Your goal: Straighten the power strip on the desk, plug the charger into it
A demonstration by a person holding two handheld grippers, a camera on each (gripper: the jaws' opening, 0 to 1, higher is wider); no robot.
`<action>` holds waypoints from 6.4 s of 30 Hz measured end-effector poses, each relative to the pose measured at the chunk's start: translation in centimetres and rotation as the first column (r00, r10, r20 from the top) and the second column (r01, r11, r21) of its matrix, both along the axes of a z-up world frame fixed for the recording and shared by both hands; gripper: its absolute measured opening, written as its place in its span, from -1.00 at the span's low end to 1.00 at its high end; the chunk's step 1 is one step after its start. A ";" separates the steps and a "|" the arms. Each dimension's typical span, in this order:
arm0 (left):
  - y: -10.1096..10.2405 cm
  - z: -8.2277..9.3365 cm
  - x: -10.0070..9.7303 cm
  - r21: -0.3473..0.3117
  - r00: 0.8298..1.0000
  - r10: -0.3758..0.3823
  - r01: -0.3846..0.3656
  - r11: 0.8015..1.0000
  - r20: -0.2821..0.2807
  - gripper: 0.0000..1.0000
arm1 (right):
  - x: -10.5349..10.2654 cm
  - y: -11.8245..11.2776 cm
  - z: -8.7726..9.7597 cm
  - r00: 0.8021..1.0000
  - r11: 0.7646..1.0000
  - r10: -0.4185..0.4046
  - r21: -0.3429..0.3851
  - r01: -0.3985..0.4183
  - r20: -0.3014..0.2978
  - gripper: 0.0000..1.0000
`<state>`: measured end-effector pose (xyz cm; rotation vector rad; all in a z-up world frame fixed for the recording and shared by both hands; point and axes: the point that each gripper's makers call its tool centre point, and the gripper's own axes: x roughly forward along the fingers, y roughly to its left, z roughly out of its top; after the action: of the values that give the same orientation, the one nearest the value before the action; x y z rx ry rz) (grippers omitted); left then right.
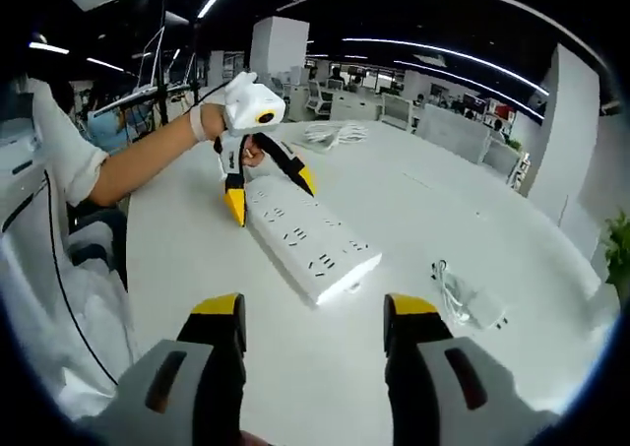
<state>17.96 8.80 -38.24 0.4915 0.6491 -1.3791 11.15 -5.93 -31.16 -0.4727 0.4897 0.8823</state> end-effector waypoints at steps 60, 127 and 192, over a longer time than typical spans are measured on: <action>-0.1 0.4 1.0 -0.083 0.997 0.073 -0.071 0.994 0.023 0.54 | 9.1 4.8 -6.2 0.802 0.721 0.485 -0.358 -0.593 -0.349 0.24; -0.8 1.1 2.0 -0.230 0.996 0.088 -0.080 0.970 0.025 0.56 | 10.9 5.5 -6.5 0.798 0.713 0.497 -0.364 -0.599 -0.340 0.25; -0.9 1.5 1.2 -0.321 0.999 0.027 -0.011 0.947 0.046 0.57 | 7.8 6.0 -6.7 0.905 0.842 0.256 -0.381 -0.381 -0.340 0.30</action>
<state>19.20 7.87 -36.71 0.2565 0.3766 -1.4169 18.98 0.08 -37.89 -0.8729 0.8972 1.1778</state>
